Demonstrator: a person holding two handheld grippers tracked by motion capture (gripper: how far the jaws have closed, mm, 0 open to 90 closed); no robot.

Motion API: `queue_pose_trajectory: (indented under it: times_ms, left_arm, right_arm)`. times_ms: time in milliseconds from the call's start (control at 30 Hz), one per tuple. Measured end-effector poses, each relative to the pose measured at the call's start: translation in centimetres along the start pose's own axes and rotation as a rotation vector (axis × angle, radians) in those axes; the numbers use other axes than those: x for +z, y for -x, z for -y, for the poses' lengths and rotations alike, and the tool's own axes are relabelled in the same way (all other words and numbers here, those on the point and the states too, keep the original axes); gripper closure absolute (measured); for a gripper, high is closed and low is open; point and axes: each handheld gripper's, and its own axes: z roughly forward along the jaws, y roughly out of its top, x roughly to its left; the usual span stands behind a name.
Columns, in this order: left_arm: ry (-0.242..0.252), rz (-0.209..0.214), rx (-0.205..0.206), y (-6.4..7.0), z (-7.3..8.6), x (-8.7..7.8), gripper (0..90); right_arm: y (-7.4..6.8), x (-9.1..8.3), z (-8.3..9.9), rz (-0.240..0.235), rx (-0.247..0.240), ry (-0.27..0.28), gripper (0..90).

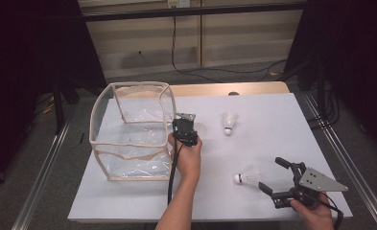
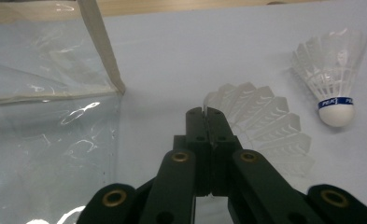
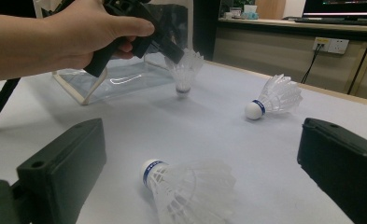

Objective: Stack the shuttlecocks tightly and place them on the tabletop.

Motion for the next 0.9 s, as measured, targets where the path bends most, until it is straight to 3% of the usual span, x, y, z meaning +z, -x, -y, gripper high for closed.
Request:
queue_pose_trajectory:
  times_ms: [200, 633, 900]
  left_arm:
    - [0.006, 0.007, 0.006, 0.0, 0.0, 0.2, 88.7]
    - [0.037, 0.087, 0.036, 0.6, 0.1, 0.9, 87.1]
    - [0.047, 0.103, 0.039, 1.3, 0.1, 1.4, 84.2]
  right_arm:
    - [0.0, 0.0, 0.0, 0.0, -0.001, 0.0, 0.6]
    - [0.0, 0.0, 0.0, 0.0, 0.003, 0.0, 0.7]
    - [0.0, 0.0, 0.0, 0.001, 0.001, 0.003, 0.7]
